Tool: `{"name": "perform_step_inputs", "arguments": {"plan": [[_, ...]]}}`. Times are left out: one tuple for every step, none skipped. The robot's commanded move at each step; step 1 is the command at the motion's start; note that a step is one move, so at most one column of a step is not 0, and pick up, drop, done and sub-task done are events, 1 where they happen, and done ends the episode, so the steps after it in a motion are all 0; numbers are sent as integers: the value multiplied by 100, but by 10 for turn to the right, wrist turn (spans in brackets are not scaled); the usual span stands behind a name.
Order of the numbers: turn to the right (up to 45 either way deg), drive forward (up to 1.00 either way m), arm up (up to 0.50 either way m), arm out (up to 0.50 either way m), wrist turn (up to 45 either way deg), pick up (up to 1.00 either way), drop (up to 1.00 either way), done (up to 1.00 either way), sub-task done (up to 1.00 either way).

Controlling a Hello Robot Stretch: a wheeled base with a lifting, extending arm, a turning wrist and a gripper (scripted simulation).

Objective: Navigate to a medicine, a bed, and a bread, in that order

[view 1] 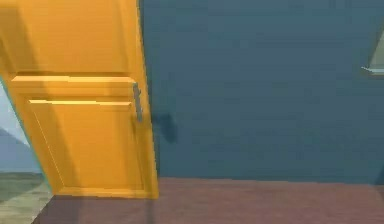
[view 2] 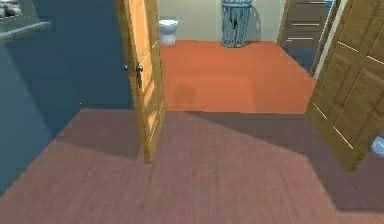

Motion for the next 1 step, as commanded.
{"name": "perform_step_inputs", "arguments": {"plan": [[-270, 0, 0, 0, 0, 0, 0, 0, 0]]}}
